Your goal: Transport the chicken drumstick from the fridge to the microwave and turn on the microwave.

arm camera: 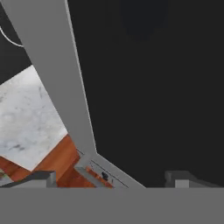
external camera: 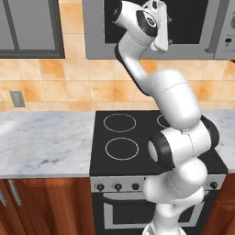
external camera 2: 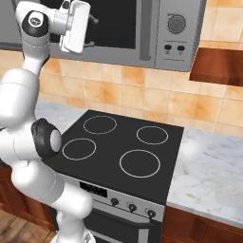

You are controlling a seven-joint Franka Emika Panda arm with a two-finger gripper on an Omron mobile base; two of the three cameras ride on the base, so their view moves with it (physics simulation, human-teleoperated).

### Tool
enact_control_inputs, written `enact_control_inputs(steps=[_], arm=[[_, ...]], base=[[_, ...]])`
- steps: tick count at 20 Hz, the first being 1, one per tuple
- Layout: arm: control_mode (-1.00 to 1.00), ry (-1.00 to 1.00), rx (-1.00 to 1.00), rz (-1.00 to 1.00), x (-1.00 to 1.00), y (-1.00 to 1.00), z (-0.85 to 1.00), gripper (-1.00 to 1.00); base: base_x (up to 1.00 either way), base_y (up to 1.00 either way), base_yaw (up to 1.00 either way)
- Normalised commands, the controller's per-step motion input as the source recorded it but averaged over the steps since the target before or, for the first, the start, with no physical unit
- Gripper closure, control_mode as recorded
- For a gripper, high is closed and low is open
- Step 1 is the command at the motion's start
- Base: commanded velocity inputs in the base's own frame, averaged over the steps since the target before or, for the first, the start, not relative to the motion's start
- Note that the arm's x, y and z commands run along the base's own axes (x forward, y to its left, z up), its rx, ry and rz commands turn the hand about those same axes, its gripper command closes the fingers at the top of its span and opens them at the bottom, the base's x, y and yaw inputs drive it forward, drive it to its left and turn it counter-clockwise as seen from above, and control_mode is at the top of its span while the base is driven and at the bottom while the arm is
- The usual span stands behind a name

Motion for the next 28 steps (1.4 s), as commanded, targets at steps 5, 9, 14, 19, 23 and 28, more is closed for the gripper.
enact_control_inputs(steps=[5, 9, 14, 19, 23, 28], arm=[[-1.0, -0.01, 0.18, 0.13, 0.79, -0.83, -0.1, -1.0], [-1.0, -0.32, 0.09, 0.41, -0.69, -0.37, 0.0, -1.0], [-1.0, -0.31, 0.13, 0.44, -0.98, -0.27, -0.01, -1.0], [-1.0, -0.11, 0.21, 0.35, -0.97, -0.15, -0.1, -1.0], [-1.0, -0.01, 0.1, 0.06, -0.71, -0.21, -0.09, -1.0], [-1.0, -0.03, 0.12, 0.0, -0.69, -0.35, 0.0, -1.0]], base=[[0.0, 0.0, 0.0], [0.0, 0.0, 0.0], [0.0, 0.0, 0.0], [0.0, 0.0, 0.0], [0.0, 0.0, 0.0], [0.0, 0.0, 0.0]])
